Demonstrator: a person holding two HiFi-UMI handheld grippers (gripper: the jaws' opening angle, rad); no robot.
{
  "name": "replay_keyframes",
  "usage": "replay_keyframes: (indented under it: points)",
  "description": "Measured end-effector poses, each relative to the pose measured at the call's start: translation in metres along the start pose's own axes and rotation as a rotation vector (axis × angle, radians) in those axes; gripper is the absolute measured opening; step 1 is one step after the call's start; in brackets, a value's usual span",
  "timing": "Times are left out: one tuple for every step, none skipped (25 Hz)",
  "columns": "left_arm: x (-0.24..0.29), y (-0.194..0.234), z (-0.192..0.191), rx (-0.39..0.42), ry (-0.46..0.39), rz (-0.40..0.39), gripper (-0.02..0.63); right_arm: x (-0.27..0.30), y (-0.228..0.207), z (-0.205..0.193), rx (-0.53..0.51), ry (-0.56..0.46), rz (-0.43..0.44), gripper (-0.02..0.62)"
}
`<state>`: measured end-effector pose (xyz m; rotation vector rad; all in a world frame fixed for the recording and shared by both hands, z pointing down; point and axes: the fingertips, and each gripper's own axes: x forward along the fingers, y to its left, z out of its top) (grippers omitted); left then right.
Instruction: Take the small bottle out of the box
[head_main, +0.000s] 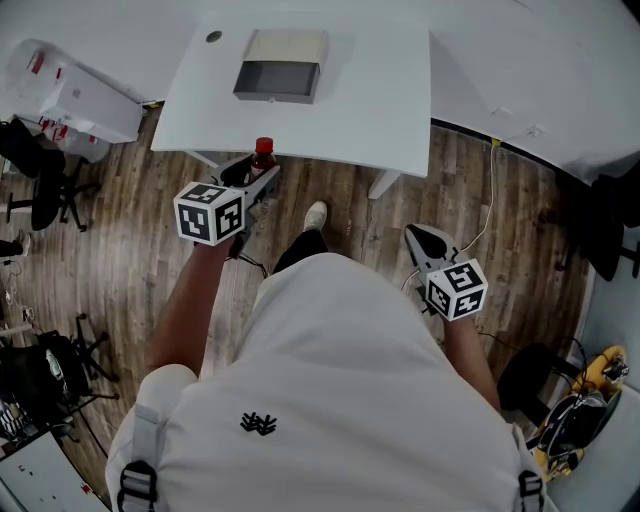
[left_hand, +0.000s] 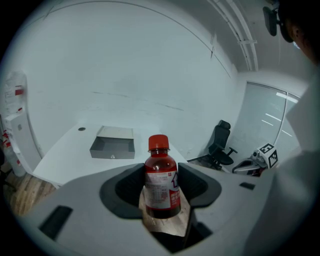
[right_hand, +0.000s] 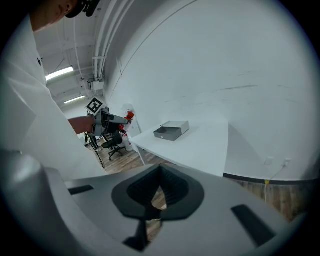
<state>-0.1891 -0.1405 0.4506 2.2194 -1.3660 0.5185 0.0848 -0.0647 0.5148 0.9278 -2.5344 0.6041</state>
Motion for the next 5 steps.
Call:
replay_keyframes:
  points:
    - [0.0016, 0.0015, 0.0009, 0.0, 0.0, 0.0, 0.215, 0.0006, -0.0008, 0.0001, 0.001, 0.0, -0.001, 0.006]
    - [0.0033, 0.0031, 0.0021, -0.001, 0.0, 0.0, 0.215, 0.0014, -0.0017, 0.0001, 0.002, 0.001, -0.002, 0.006]
    - [0.005, 0.005, 0.0033, -0.002, 0.0, 0.0, 0.215, 0.0022, -0.0026, 0.0, 0.003, 0.002, -0.004, 0.005]
    - [0.0067, 0.007, 0.0045, -0.003, 0.001, 0.001, 0.215, 0.0031, -0.0035, 0.0, 0.005, 0.004, -0.005, 0.005]
    - [0.0083, 0.0091, 0.0058, -0.005, 0.001, 0.001, 0.215, 0.004, -0.0043, -0.0001, 0.006, 0.005, -0.006, 0.006]
